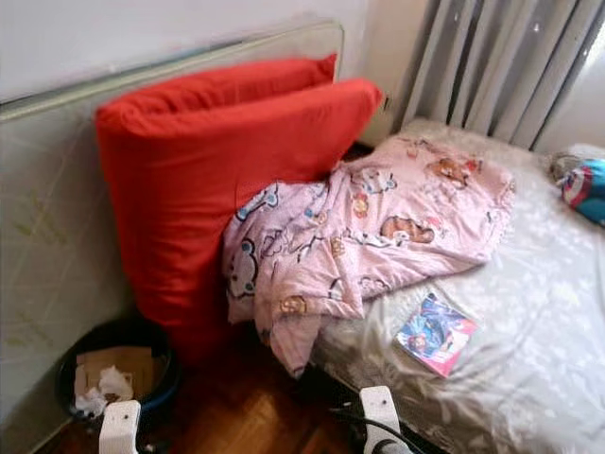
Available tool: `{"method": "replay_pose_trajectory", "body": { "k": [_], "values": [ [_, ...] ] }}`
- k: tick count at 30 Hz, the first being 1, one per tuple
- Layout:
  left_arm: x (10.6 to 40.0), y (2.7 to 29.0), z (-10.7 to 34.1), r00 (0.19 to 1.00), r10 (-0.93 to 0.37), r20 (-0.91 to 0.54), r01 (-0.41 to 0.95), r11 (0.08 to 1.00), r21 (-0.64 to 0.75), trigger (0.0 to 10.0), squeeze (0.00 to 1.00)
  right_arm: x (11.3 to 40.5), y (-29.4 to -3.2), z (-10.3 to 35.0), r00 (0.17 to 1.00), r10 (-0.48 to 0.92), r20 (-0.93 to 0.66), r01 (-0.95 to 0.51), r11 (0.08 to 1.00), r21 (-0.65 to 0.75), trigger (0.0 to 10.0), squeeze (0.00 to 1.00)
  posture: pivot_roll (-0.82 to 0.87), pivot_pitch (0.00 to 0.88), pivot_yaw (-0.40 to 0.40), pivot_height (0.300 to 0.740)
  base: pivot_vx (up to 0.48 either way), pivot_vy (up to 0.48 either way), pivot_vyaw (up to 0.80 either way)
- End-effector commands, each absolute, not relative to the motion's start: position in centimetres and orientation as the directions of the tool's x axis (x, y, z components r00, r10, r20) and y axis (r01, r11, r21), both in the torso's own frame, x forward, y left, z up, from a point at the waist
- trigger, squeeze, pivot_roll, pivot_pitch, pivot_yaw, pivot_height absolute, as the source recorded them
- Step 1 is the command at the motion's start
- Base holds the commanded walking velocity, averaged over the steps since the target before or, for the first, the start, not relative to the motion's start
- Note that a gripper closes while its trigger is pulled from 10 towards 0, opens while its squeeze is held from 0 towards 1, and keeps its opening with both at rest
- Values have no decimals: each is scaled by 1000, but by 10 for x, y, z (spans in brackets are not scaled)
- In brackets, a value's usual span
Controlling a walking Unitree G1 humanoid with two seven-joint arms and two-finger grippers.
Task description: Clean up the room
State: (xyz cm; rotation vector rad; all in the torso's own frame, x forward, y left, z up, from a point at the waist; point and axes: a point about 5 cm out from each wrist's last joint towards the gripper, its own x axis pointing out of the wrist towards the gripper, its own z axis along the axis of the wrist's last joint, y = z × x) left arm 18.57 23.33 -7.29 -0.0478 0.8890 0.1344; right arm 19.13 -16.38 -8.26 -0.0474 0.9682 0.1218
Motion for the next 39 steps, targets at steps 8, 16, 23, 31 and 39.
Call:
{"method": "replay_pose_trajectory", "body": {
  "k": [8, 16, 23, 31, 39],
  "values": [
    [184, 227, -75, 612, 78, -787, -125, 992, 2, 10000, 0, 189, -172, -83, 552, 59, -832, -108, 994, -1, 10000, 0, 51, 0, -55, 740, 0, -337, -384],
    [184, 227, -75, 612, 77, -787, -123, 992, 1, 10000, 0, 189, -173, -83, 554, 58, -831, -115, 993, -7, 10000, 0, 50, 0, -56, 740, 0, -339, -574],
    [185, 227, -75, 612, 76, -787, -123, 992, 1, 10000, 0, 190, -173, -82, 565, 58, -823, -107, 994, -4, 10000, 0, 47, 0, -56, 740, 0, -336, 0],
    [185, 227, -75, 613, 76, -787, -122, 993, 1, 10000, 0, 189, -172, -83, 557, 61, -828, -96, 995, 8, 10000, 0, 47, 0, -54, 740, 0, -341, -191],
    [185, 227, -75, 612, 76, -787, -120, 993, 2, 10000, 0, 190, -172, -83, 556, 60, -829, -108, 994, -1, 10000, 0, 45, 0, -52, 740, 0, -346, -745]
  ]
}}
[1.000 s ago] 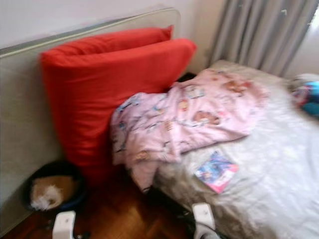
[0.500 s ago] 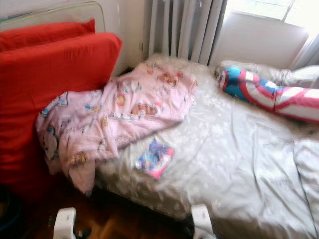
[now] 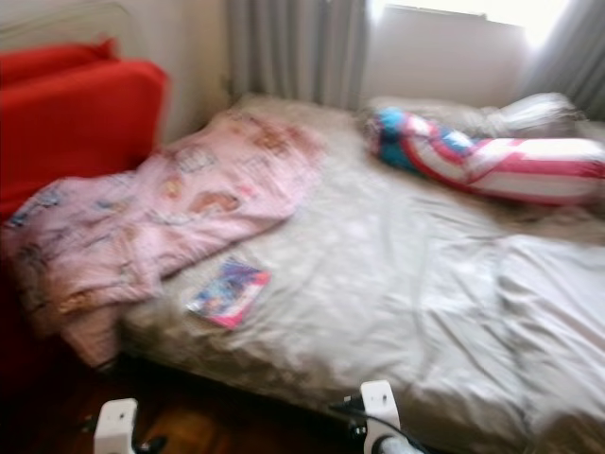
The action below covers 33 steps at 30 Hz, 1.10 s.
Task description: Clean up the room
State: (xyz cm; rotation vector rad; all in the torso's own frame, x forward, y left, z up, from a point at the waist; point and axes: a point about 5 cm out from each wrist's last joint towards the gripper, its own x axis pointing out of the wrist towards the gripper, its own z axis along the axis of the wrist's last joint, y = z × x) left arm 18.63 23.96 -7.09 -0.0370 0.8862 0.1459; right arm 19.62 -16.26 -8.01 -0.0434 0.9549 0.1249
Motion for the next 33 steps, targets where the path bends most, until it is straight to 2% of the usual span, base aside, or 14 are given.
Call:
{"method": "replay_pose_trajectory", "body": {
  "k": [1, 24, 33],
  "values": [
    [185, 227, -75, 612, 76, -787, -120, 993, 2, 10000, 0, 190, -172, -83, 556, 59, -829, -108, 994, -1, 10000, 0, 45, 0, -52, 740, 0, -349, -738],
    [185, 228, -75, 611, 74, -788, -112, 994, 7, 10000, 0, 191, -171, -82, 570, 59, -820, -97, 995, 5, 10000, 0, 40, 0, -43, 740, 0, -353, -49],
    [186, 233, -73, 609, 78, -789, -102, 995, 20, 10000, 0, 191, -166, -82, 573, 61, -817, -82, 996, 17, 10000, 0, 32, 0, -16, 740, 0, -369, 0]
  ]
}}
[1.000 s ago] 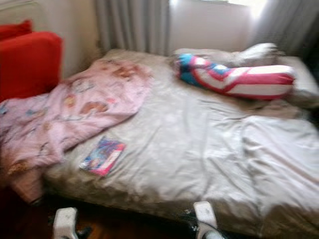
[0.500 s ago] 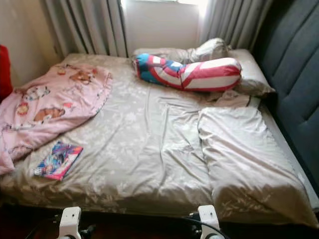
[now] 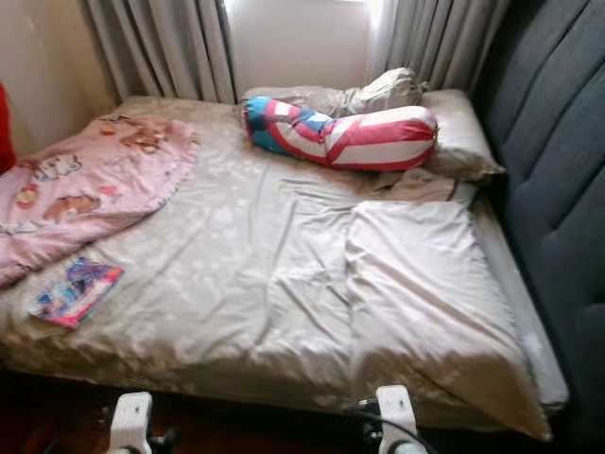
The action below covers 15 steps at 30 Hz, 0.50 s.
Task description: Clean up the room
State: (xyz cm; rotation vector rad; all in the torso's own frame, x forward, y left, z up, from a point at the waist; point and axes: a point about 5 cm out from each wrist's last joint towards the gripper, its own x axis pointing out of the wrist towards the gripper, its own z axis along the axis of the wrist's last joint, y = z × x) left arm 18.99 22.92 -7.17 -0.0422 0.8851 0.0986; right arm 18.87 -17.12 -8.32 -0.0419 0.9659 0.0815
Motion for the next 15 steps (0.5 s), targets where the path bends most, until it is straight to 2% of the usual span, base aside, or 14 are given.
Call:
{"method": "replay_pose_trajectory", "body": {
  "k": [1, 15],
  "values": [
    [186, 234, -73, 609, 78, -789, -100, 995, 21, 10000, 0, 192, -165, -82, 574, 61, -817, -79, 997, 19, 10000, 0, 30, 0, -14, 740, 0, -375, 0],
    [188, 236, -71, 611, 76, -788, -88, 996, 29, 10000, 0, 193, -164, -82, 580, 57, -813, -62, 998, 25, 10000, 0, 25, 0, -10, 740, 0, -373, 0]
  ]
}}
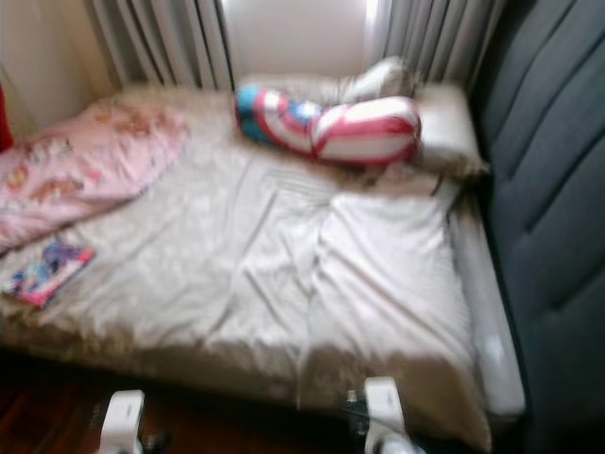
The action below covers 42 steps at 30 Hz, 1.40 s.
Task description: Clean up the room
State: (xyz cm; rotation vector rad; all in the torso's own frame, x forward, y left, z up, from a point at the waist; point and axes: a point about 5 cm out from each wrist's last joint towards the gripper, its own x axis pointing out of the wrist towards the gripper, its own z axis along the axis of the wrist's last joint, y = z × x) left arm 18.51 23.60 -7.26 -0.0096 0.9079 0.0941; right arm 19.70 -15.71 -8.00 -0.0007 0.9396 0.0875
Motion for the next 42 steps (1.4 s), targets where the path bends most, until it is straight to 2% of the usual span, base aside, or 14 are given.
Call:
{"method": "replay_pose_trajectory", "body": {
  "k": [1, 9, 21, 25, 33, 37, 42],
  "values": [
    [188, 235, -71, 612, 75, -787, -87, 996, 27, 10000, 0, 193, -164, -81, 580, 54, -813, -61, 998, 23, 10000, 0, 25, 0, -13, 740, 0, -375, 0],
    [188, 234, -72, 612, 76, -787, -92, 995, 24, 10000, 0, 193, -166, -82, 578, 53, -815, -64, 998, 19, 10000, 0, 25, 0, -17, 740, 0, -375, 0],
    [185, 234, -73, 606, 88, -790, -119, 993, 19, 10000, 0, 190, -165, -83, 567, 53, -822, -65, 998, 19, 10000, 0, 17, 0, -15, 740, 0, 50, 0],
    [184, 235, -74, 604, 88, -792, -113, 993, 25, 10000, 0, 190, -165, -83, 564, 58, -824, -73, 997, 20, 10000, 0, 16, 0, -14, 740, 0, 456, -750],
    [185, 234, -73, 607, 90, -789, -123, 992, 19, 10000, 0, 190, -165, -83, 561, 57, -826, -71, 997, 21, 10000, 0, 19, 0, -18, 740, 0, 0, -738],
    [185, 234, -73, 608, 94, -788, -128, 992, 19, 10000, 0, 191, -166, -83, 562, 58, -825, -73, 997, 20, 10000, 0, 21, 0, -20, 740, 0, 352, -739],
    [186, 235, -73, 612, 99, -785, -121, 992, 30, 10000, 0, 192, -166, -82, 575, 58, -816, -68, 997, 24, 10000, 0, 22, 0, -20, 740, 0, 0, 0]
  ]
}}
